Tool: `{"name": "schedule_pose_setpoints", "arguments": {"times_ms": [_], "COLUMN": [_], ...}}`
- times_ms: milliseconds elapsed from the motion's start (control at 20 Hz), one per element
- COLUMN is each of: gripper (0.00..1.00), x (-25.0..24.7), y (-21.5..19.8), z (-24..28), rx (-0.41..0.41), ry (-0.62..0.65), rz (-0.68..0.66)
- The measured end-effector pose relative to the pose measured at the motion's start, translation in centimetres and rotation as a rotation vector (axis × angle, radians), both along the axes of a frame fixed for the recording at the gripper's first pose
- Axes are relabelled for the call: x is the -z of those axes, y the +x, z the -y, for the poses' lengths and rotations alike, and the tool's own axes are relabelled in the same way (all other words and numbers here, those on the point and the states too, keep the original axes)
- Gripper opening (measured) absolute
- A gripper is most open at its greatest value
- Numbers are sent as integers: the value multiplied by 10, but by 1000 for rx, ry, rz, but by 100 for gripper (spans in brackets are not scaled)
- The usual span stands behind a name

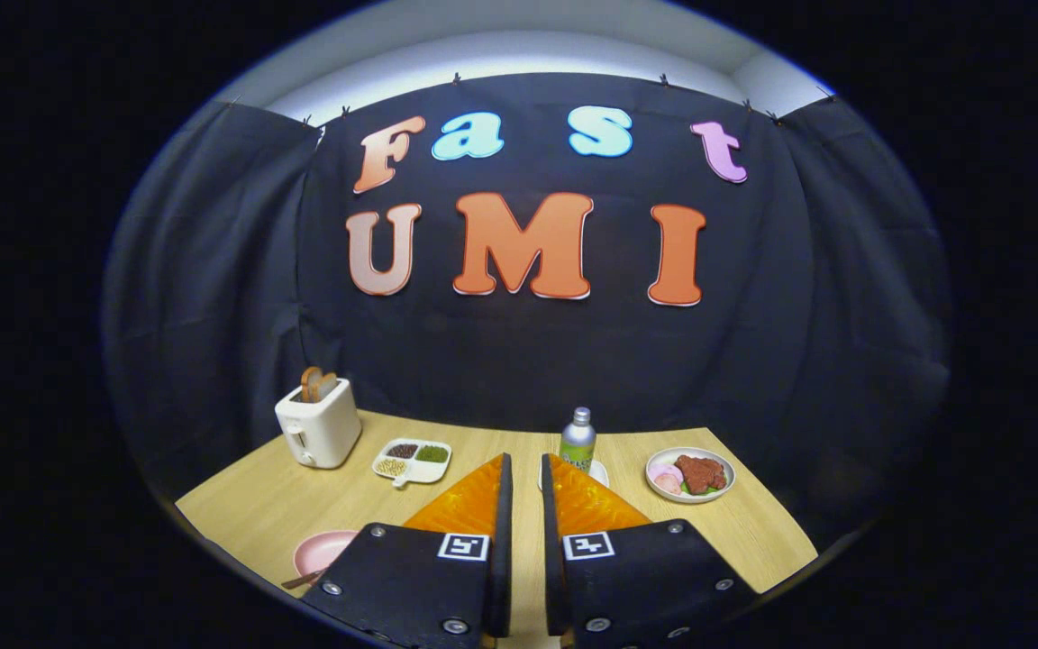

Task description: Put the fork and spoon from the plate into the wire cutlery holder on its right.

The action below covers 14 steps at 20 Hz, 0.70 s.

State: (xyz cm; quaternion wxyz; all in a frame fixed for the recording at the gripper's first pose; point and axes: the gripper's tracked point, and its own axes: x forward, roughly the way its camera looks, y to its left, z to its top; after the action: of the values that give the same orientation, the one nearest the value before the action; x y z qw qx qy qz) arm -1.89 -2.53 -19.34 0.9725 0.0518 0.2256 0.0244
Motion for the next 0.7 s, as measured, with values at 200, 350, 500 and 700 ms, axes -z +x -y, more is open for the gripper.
{"name": "schedule_pose_setpoints", "arguments": {"times_ms": [200,350,500,700], "gripper": [29,66,84,91], "x": [-17,-17,-15,0], "y": [3,2,0,-9], "z": [-27,-51,-80,-129], "rx": [13,16,20,-7], "ry": [20,6,-3,-4], "rz": [58,79,86,54]}}
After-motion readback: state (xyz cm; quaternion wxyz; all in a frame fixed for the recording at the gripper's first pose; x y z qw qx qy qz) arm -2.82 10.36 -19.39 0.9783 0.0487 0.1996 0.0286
